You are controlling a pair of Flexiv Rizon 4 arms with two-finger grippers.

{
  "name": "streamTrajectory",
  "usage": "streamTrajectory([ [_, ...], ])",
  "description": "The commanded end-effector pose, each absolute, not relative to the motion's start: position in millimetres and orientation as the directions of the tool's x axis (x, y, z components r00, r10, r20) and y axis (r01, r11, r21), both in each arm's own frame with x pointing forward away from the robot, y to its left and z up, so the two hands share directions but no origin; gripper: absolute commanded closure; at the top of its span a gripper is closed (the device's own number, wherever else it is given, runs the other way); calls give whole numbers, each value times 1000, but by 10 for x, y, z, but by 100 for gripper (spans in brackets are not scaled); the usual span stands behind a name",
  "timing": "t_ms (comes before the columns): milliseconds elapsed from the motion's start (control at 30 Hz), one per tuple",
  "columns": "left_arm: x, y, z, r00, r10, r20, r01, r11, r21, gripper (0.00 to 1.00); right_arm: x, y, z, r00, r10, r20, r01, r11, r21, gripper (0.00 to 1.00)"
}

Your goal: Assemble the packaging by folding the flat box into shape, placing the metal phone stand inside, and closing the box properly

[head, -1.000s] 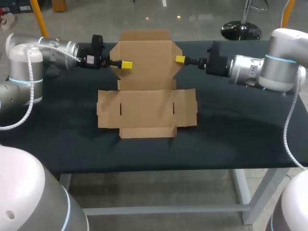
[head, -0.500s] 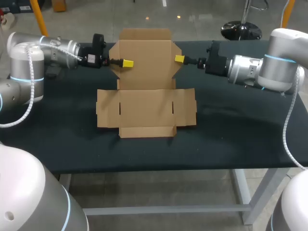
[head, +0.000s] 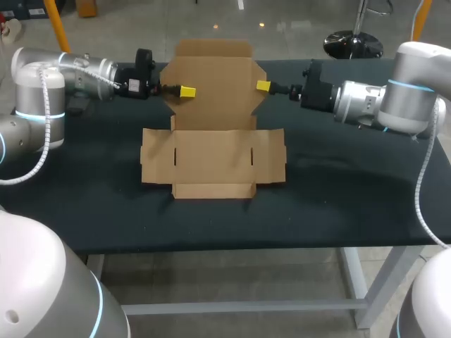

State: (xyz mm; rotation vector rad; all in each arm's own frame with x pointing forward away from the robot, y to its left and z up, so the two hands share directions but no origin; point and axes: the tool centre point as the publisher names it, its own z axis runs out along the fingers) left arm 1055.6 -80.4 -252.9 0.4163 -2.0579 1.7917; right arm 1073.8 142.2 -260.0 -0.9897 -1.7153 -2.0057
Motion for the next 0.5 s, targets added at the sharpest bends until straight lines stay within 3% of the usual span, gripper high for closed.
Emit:
streamTrajectory([
  [33, 10591, -805, -2544, -884, 40, 466, -456, 143, -878, 100, 10763, 1440, -2624, -709, 182, 682, 646, -223, 730, 88],
  [67, 10594, -803, -2545, -884, 41, 465, -456, 143, -879, 100, 10763, 1442, -2622, -707, 183, 683, 647, -220, 730, 67],
  [100, 10598, -800, -2547, -884, 41, 465, -456, 143, -878, 100, 10763, 1442, -2619, -707, 184, 683, 649, -216, 729, 56],
  [133, 10604, -795, -2549, -884, 40, 466, -456, 143, -878, 100, 10762, 1439, -2612, -705, 191, 683, 651, -209, 730, 51],
  [200, 10621, -780, -2552, -884, 32, 467, -458, 142, -877, 100, 10755, 1422, -2588, -702, 212, 680, 651, -196, 733, 25],
  [267, 10640, -759, -2553, -883, 26, 468, -461, 138, -877, 100, 10733, 1382, -2551, -700, 239, 673, 648, -185, 739, 16],
  [400, 10686, -733, -2542, -884, 15, 467, -462, 131, -877, 100, 10652, 1292, -2454, -702, 304, 645, 631, -155, 760, 20],
  [500, 10719, -726, -2531, -885, 1, 466, -463, 127, -877, 100, 10556, 1234, -2399, -698, 355, 622, 621, -133, 773, 31],
])
